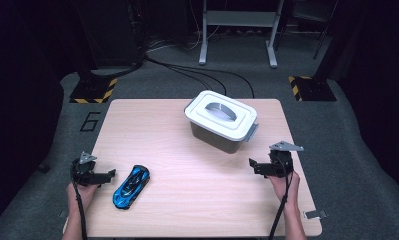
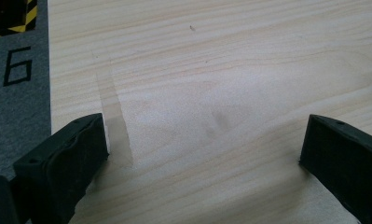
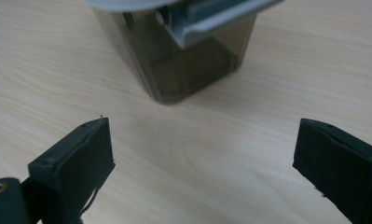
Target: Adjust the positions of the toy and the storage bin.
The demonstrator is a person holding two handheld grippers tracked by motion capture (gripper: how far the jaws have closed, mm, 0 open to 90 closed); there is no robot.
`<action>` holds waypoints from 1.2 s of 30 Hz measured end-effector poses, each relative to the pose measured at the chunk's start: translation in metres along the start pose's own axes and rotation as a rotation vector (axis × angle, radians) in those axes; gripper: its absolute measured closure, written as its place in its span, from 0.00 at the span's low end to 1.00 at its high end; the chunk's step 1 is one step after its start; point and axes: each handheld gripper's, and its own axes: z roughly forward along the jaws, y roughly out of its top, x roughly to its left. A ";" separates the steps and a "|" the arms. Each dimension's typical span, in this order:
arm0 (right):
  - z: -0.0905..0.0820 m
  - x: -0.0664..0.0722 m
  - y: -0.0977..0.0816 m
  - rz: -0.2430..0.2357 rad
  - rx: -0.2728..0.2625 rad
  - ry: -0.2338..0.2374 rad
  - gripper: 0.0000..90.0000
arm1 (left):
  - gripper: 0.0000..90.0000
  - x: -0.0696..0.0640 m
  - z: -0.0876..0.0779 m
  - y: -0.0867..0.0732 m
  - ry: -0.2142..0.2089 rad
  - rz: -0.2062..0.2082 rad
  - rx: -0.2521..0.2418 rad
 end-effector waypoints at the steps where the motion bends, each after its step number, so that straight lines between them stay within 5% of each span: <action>1: 0.001 0.000 0.004 -0.006 -0.004 0.006 0.04 | 0.01 0.000 0.000 0.000 0.000 -0.001 0.000; 15: 0.009 0.013 0.070 -0.123 -0.044 0.025 0.04 | 0.01 0.000 0.000 0.000 0.000 0.000 -0.002; 23: 0.034 0.019 0.106 -0.152 0.012 0.054 0.04 | 0.02 0.000 0.000 0.000 -0.002 0.001 -0.002; 29: 0.052 0.021 0.123 -0.182 0.029 0.062 0.17 | 0.02 0.000 0.000 0.000 -0.002 0.002 -0.002; 36: 0.072 0.017 0.137 -0.204 0.049 0.064 0.50 | 0.02 0.000 0.000 0.000 -0.002 0.002 -0.002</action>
